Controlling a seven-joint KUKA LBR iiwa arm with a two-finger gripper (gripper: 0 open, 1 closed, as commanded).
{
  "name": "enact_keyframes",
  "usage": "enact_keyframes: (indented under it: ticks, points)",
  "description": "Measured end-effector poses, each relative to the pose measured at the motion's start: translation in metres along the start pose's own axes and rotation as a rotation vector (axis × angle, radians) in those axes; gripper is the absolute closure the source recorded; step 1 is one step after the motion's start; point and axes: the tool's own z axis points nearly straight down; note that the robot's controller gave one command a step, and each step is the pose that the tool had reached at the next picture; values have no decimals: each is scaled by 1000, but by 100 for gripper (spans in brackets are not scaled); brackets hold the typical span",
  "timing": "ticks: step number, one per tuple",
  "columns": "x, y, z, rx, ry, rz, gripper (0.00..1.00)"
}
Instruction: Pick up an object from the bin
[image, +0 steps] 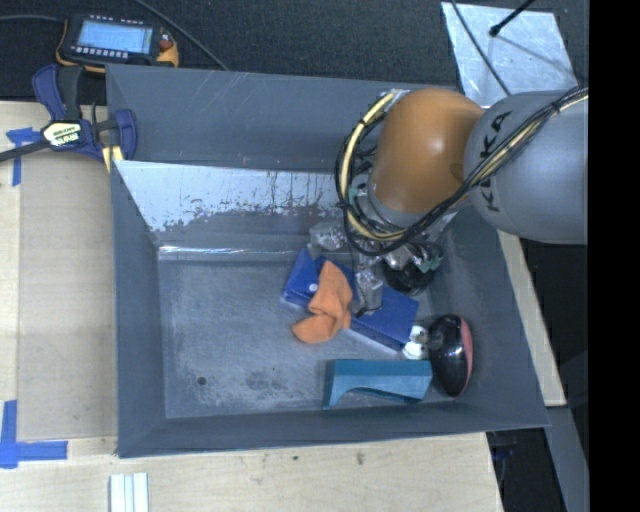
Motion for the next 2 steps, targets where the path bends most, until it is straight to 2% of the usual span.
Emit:
enact_keyframes:
  ticks: [1,2]
  points:
    - [4,2,45,2,0,-264,0]
    - [-1,-5,42,7,-11,-406,100]
